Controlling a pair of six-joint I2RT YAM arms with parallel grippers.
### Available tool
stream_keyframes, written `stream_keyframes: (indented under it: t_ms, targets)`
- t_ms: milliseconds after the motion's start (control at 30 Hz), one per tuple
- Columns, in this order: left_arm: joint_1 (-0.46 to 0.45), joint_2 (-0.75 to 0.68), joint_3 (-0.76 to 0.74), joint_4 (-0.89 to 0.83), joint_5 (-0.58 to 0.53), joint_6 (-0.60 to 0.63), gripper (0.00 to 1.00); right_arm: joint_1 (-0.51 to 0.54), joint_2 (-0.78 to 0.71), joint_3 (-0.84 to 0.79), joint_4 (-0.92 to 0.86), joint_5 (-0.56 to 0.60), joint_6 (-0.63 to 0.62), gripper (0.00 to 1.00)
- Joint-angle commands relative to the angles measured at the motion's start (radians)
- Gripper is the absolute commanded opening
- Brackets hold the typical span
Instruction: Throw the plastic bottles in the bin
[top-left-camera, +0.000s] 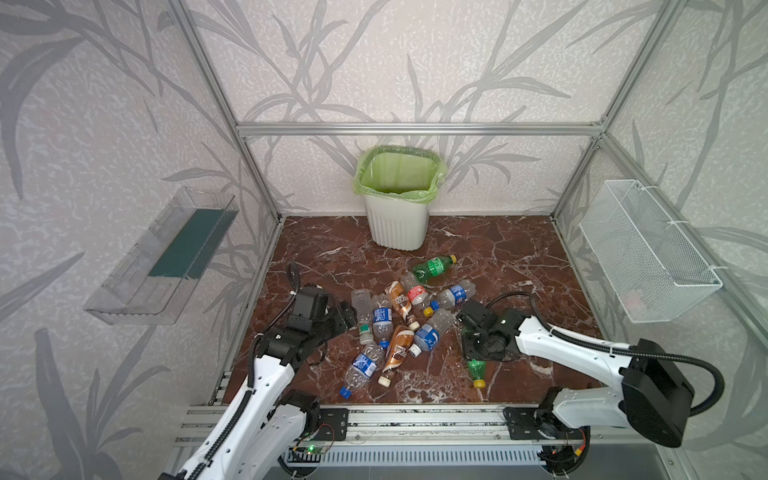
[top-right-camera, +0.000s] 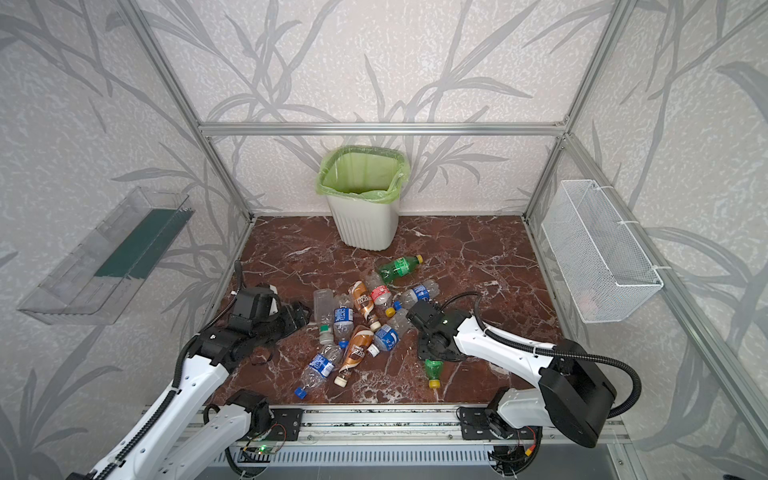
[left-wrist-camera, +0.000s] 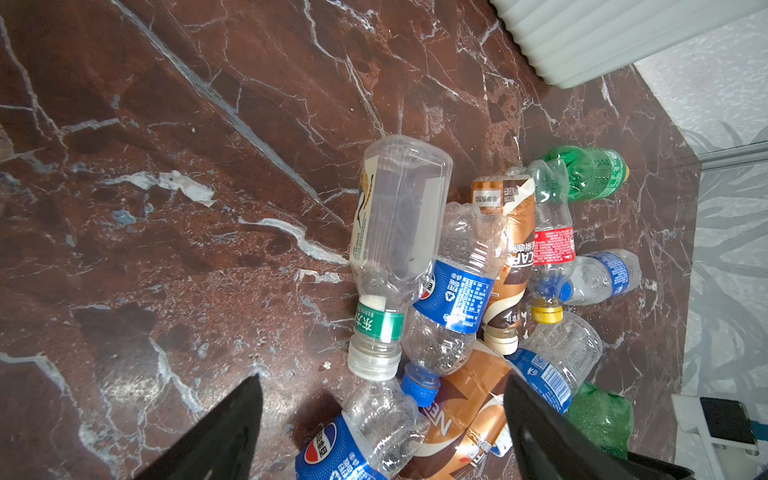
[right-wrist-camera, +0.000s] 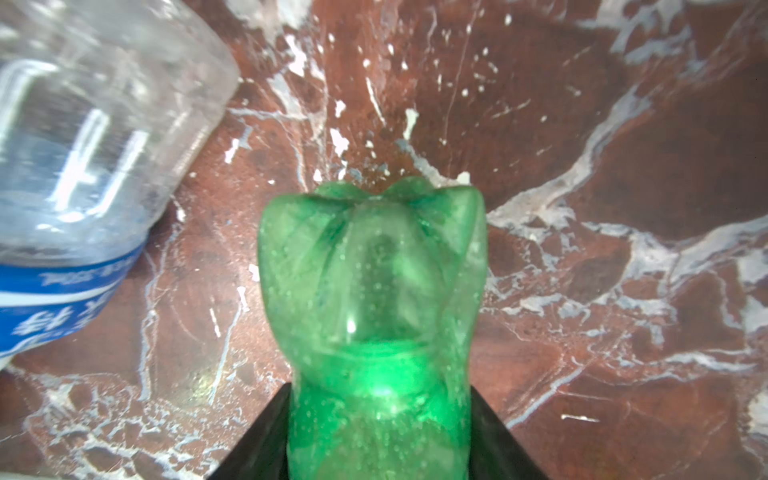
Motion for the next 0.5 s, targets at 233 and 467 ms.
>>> stream_keyframes:
  t_ms: [233, 467]
  targets:
    - [0.005, -0.003, 0.046, -0.024, -0.021, -0.013, 0.90, -0.022, -0.118, 0.063, 0.026, 0.070, -0.076, 0.57]
    - [0.005, 0.008, 0.077, -0.040, -0.026, -0.006, 0.90, -0.129, -0.044, 0.413, 0.069, 0.036, -0.241, 0.57]
